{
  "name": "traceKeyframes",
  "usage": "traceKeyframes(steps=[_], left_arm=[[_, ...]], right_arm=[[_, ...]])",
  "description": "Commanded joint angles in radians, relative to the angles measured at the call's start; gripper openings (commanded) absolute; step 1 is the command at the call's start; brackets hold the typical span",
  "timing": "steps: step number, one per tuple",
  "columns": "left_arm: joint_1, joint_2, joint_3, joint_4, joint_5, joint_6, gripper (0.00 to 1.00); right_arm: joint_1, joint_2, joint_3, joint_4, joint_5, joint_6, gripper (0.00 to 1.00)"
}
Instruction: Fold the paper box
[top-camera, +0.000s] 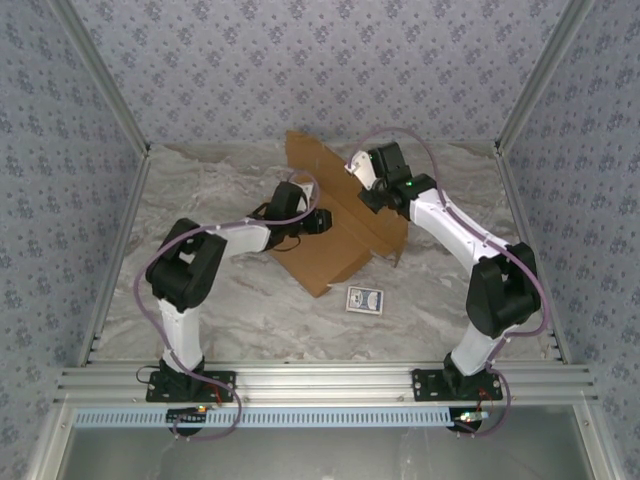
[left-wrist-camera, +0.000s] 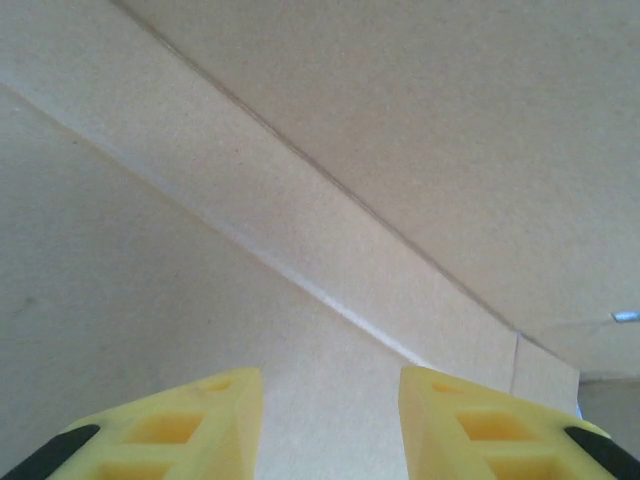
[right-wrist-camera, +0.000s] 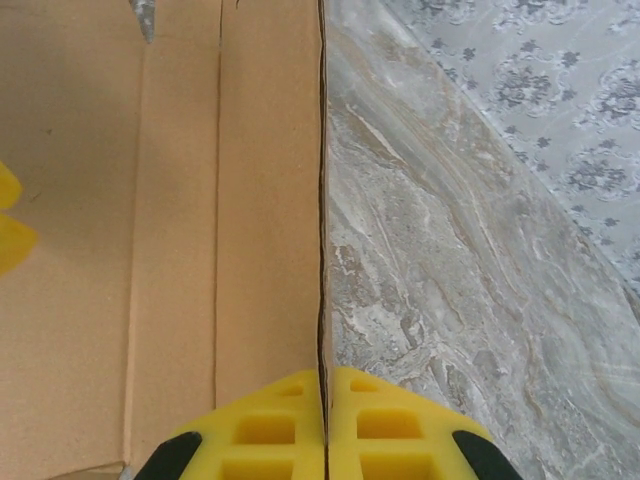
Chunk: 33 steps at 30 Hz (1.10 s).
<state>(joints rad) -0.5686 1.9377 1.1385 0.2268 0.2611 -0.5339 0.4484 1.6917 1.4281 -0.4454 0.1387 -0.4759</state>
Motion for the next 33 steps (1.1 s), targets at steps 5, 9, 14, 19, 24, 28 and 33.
traceKeyframes(steps=[5, 9, 14, 19, 24, 28, 33], left_arm=[[0.033, -0.134, -0.177, -0.088, -0.025, 0.049, 0.41], [0.032, -0.188, -0.258, -0.085, -0.022, 0.042, 0.40], [0.025, -0.266, -0.358, -0.081, -0.026, 0.027, 0.40], [0.021, -0.333, -0.438, -0.094, -0.047, 0.030, 0.40], [0.025, -0.362, -0.447, -0.121, -0.060, 0.057, 0.40], [0.032, -0.362, -0.442, -0.117, -0.062, 0.050, 0.40], [0.054, -0.350, -0.428, -0.115, -0.052, 0.035, 0.40]], right_arm=[[-0.001, -0.008, 0.049, -0.117, -0.183, -0.090, 0.00], [0.012, -0.001, 0.053, -0.122, -0.210, -0.099, 0.00], [0.045, 0.020, 0.068, -0.137, -0.211, -0.112, 0.00], [0.081, 0.031, 0.063, -0.122, -0.123, -0.143, 0.00], [0.119, 0.042, 0.048, -0.066, 0.097, -0.226, 0.00], [0.152, 0.041, -0.003, 0.053, 0.250, -0.331, 0.00], [0.188, 0.018, -0.092, 0.242, 0.340, -0.455, 0.00]])
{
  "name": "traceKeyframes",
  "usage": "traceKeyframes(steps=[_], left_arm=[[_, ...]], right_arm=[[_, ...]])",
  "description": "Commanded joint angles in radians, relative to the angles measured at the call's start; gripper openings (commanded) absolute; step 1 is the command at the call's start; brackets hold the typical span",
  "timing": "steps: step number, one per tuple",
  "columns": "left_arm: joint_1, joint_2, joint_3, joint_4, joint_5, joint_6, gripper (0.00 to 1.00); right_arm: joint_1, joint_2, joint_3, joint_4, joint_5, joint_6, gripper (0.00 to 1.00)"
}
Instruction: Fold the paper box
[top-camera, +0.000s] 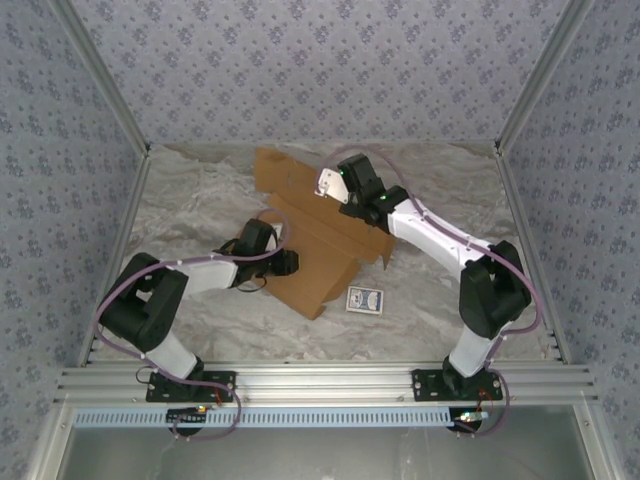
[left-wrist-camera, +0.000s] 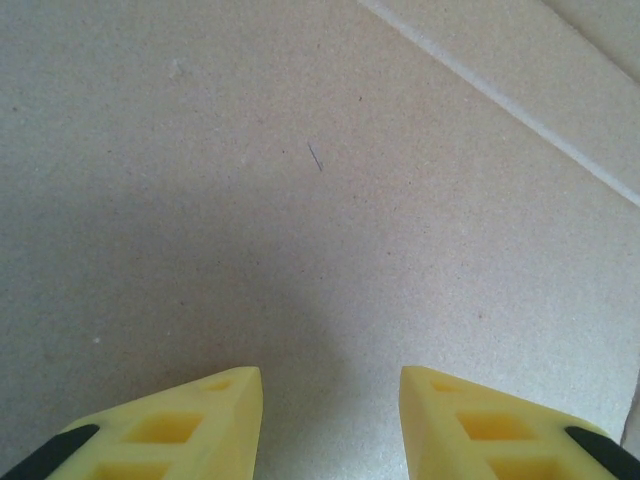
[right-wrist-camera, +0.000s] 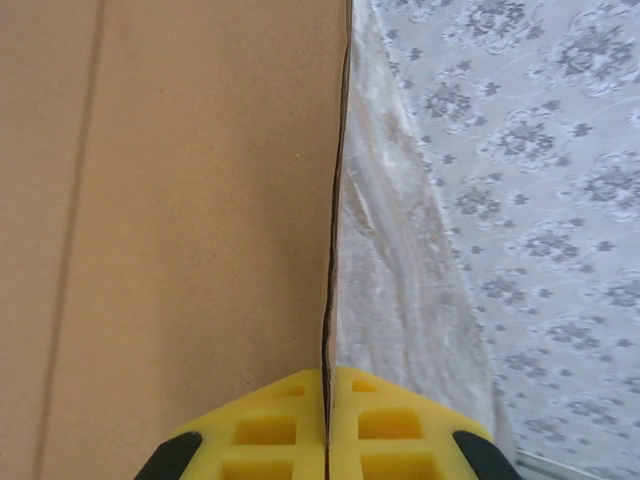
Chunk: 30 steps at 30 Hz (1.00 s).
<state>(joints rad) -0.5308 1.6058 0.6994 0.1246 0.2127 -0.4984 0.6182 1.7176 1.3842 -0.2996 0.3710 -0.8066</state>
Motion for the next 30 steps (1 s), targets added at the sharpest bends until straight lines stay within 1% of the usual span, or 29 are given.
traceKeyframes(steps=[1, 5, 9, 15, 18, 22, 26, 28, 30], left_arm=[[0.026, -0.020, 0.016, -0.012, 0.004, -0.003, 0.40], [0.069, -0.046, 0.042, -0.030, 0.031, -0.003, 0.41], [0.123, -0.102, 0.080, -0.079, 0.052, 0.008, 0.42], [0.243, -0.194, 0.174, -0.145, 0.085, -0.023, 0.46], [0.283, -0.201, 0.254, -0.178, 0.089, -0.036, 0.52], [0.303, -0.145, 0.399, -0.214, 0.095, -0.044, 0.60], [0.304, -0.002, 0.598, -0.282, 0.160, -0.051, 0.64], [0.304, 0.075, 0.694, -0.320, 0.176, -0.051, 0.64], [0.304, 0.145, 0.782, -0.357, 0.189, -0.043, 0.67]], right_arm=[[0.021, -0.012, -0.071, 0.146, 0.117, -0.153, 0.00], [0.021, -0.020, -0.157, 0.334, 0.132, -0.257, 0.00], [0.027, -0.030, -0.232, 0.480, 0.135, -0.356, 0.00], [0.027, -0.060, -0.265, 0.523, 0.096, -0.398, 0.00], [0.028, -0.065, -0.261, 0.521, 0.105, -0.402, 0.00], [0.034, -0.083, -0.256, 0.511, 0.114, -0.392, 0.00], [0.043, -0.093, -0.248, 0.509, 0.121, -0.388, 0.00], [0.047, -0.097, -0.245, 0.507, 0.116, -0.390, 0.00], [0.046, -0.098, -0.239, 0.503, 0.108, -0.390, 0.00]])
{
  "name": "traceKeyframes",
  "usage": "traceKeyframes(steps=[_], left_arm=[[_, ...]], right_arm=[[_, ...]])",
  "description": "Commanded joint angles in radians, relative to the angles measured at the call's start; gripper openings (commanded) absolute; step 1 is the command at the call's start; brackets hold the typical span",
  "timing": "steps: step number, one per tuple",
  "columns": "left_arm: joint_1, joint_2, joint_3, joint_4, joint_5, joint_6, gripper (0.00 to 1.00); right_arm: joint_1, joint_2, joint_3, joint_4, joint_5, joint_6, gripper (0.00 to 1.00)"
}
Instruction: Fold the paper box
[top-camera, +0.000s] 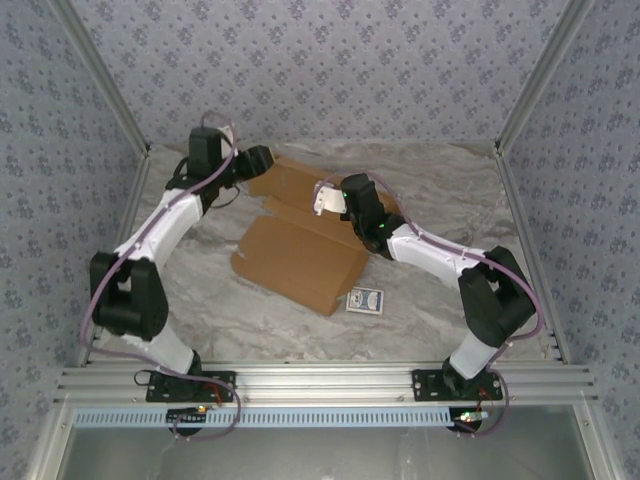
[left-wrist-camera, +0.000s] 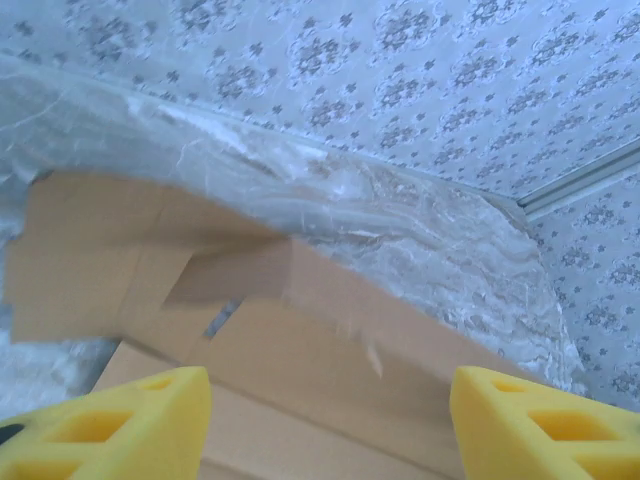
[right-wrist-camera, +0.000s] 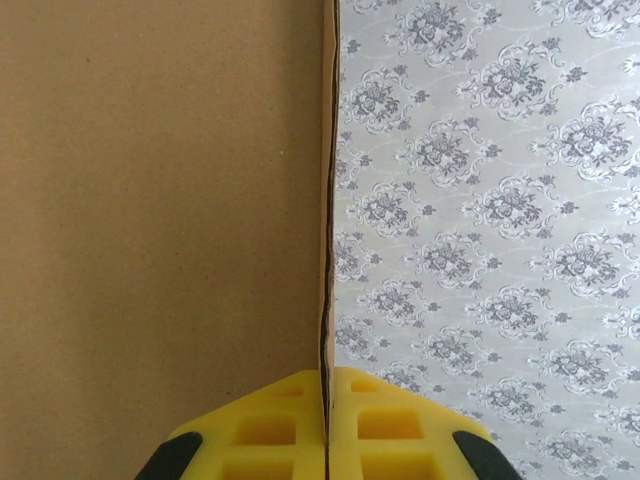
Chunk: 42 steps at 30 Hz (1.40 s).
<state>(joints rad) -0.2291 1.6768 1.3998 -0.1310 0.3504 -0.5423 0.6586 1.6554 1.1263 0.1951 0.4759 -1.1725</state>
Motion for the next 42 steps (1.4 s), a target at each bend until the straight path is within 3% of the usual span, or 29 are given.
traceKeyframes(steps=[1, 5, 11, 24, 33, 37, 42], left_arm=[[0.003, 0.111, 0.128, -0.131, 0.054, 0.009, 0.68], [0.002, 0.224, 0.295, -0.248, 0.060, 0.050, 0.69], [-0.003, 0.264, 0.316, -0.260, 0.070, 0.047, 0.68], [-0.006, 0.288, 0.280, -0.088, 0.234, -0.126, 0.46], [0.005, 0.293, 0.256, -0.032, 0.254, -0.157, 0.33], [0.020, 0.276, 0.230, -0.020, 0.240, -0.145, 0.34], [0.047, 0.206, 0.170, -0.043, 0.170, -0.083, 0.52]], right_arm=[[0.007, -0.037, 0.023, 0.005, 0.001, -0.024, 0.00], [0.009, -0.037, 0.027, 0.005, -0.017, -0.024, 0.00], [0.010, -0.036, 0.027, 0.003, -0.031, -0.018, 0.00], [0.022, -0.033, 0.007, 0.023, -0.026, 0.011, 0.00], [0.022, -0.016, 0.019, 0.004, -0.019, 0.018, 0.00], [0.018, -0.012, 0.031, -0.016, -0.030, 0.021, 0.00], [0.013, -0.015, 0.038, -0.038, -0.027, 0.019, 0.00]])
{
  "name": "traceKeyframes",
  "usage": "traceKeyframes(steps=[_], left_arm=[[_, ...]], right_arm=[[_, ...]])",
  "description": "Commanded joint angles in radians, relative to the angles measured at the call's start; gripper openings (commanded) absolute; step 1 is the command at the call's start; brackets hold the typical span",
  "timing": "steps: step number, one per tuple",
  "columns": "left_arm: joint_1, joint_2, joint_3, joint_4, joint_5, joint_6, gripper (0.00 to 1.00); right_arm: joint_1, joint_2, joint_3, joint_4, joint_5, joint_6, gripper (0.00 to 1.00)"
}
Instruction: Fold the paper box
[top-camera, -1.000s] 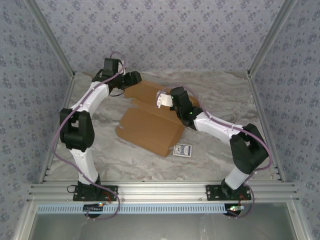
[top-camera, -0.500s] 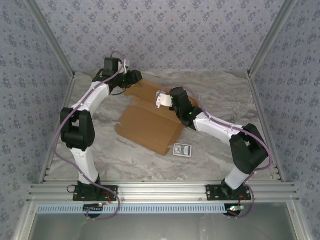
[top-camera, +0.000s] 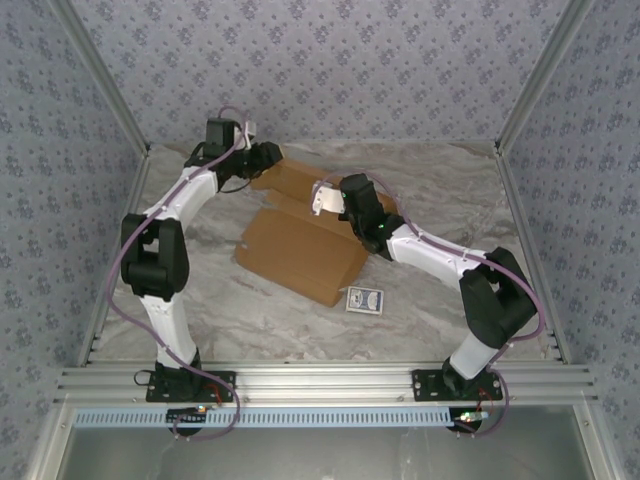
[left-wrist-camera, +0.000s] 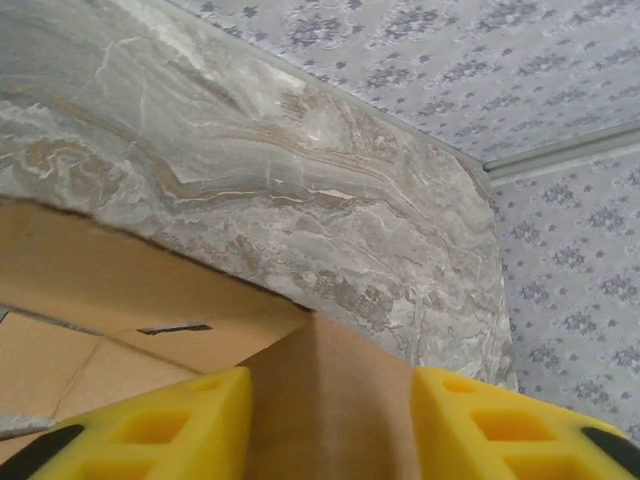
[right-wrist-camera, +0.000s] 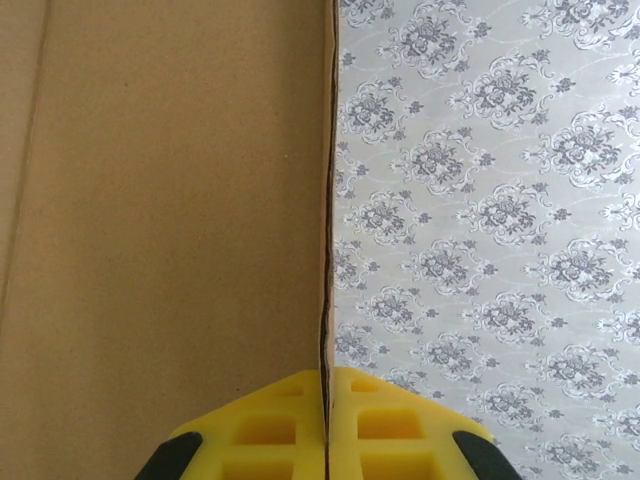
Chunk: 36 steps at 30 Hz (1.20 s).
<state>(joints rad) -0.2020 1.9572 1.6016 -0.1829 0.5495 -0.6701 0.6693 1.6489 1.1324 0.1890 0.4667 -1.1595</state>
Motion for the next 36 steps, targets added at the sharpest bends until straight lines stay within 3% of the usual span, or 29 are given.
traceKeyframes(steps=[1, 10, 17, 25, 36], left_arm=[[0.027, -0.092, -0.050, 0.007, -0.041, 0.059, 0.55], [0.100, -0.316, -0.448, 0.181, -0.126, 0.151, 0.66], [0.105, -0.324, -0.606, 0.340, -0.080, 0.242, 0.71], [0.055, -0.139, -0.482, 0.353, -0.020, 0.380, 0.71], [0.022, 0.117, -0.199, 0.235, -0.032, 0.375, 0.70]], right_arm=[[0.003, -0.012, 0.033, -0.034, -0.017, 0.007, 0.00], [-0.028, 0.008, 0.125, -0.154, -0.067, 0.115, 0.00], [-0.103, 0.011, 0.211, -0.322, -0.207, 0.256, 0.00], [-0.208, 0.042, 0.276, -0.459, -0.374, 0.362, 0.00], [-0.280, 0.075, 0.309, -0.502, -0.489, 0.409, 0.00]])
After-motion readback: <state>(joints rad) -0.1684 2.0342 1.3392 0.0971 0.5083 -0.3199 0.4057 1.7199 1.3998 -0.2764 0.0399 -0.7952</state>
